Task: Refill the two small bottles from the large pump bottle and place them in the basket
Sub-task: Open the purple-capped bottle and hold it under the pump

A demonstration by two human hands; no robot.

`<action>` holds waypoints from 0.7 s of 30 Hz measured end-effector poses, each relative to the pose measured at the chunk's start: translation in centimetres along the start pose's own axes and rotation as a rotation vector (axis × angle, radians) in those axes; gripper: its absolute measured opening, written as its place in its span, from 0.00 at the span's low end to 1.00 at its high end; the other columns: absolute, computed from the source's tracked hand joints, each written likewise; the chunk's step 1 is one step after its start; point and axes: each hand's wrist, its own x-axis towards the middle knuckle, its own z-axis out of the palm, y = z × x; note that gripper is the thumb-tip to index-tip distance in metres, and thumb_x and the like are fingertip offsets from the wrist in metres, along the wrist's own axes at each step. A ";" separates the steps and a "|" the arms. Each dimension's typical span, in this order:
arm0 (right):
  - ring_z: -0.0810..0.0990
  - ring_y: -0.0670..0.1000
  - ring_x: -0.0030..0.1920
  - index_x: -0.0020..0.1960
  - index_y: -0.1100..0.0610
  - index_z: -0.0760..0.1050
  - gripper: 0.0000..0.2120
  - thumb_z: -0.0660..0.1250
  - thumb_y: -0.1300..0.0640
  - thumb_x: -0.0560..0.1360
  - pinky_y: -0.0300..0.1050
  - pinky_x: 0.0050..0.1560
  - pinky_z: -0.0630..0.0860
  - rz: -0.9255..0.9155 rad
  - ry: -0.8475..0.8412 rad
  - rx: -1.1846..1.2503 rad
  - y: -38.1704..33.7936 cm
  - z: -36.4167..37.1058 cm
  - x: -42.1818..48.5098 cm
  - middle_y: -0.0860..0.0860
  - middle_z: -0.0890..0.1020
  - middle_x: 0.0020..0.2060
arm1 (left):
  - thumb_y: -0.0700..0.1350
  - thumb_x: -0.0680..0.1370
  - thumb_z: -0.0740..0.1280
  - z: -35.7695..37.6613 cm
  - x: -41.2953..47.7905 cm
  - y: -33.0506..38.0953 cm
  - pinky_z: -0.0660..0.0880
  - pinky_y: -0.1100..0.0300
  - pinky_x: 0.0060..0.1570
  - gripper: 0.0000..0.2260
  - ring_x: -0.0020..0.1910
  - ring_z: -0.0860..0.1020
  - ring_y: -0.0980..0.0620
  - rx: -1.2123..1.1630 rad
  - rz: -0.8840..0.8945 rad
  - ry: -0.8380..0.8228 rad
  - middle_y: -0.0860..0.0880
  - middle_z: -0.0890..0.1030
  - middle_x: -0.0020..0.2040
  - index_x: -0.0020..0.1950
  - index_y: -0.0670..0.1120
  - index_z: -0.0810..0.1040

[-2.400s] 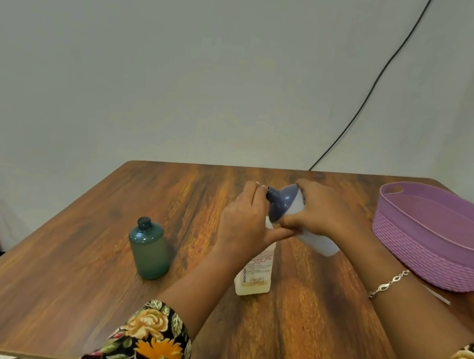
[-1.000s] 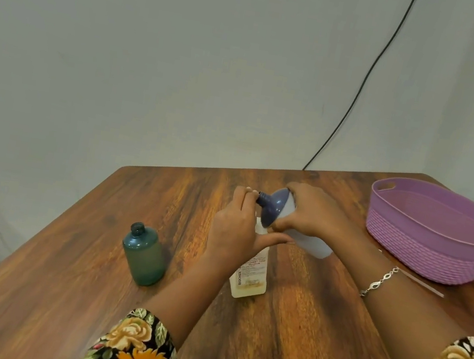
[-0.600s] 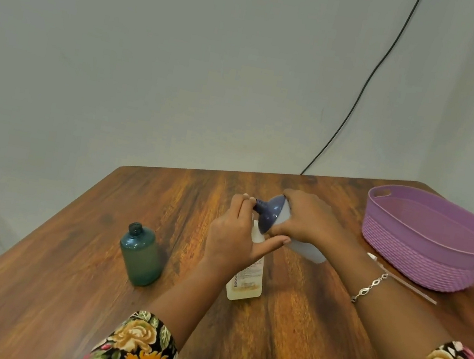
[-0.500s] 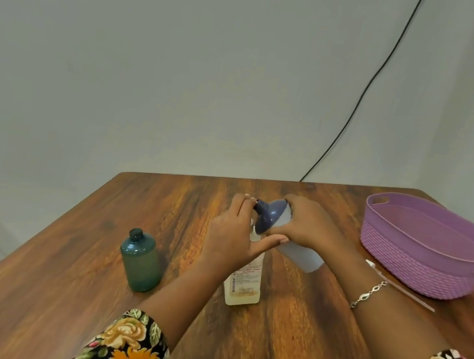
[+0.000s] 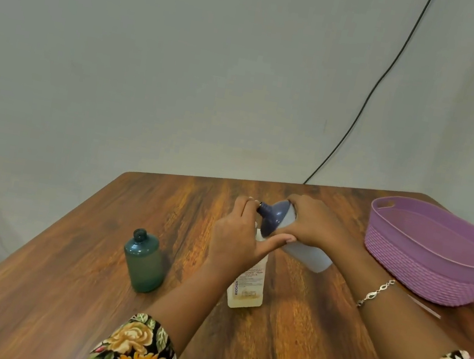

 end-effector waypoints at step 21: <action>0.70 0.48 0.46 0.56 0.53 0.71 0.23 0.73 0.47 0.66 0.39 0.41 0.66 -0.016 0.002 0.037 0.5 0.5 0.2 0.54 0.77 0.54 | 0.66 0.77 0.47 0.2 -0.4 0.6 0.69 0.66 0.24 0.34 0.30 0.76 0.51 -0.012 0.020 0.090 0.44 0.79 0.42 0.45 0.38 0.79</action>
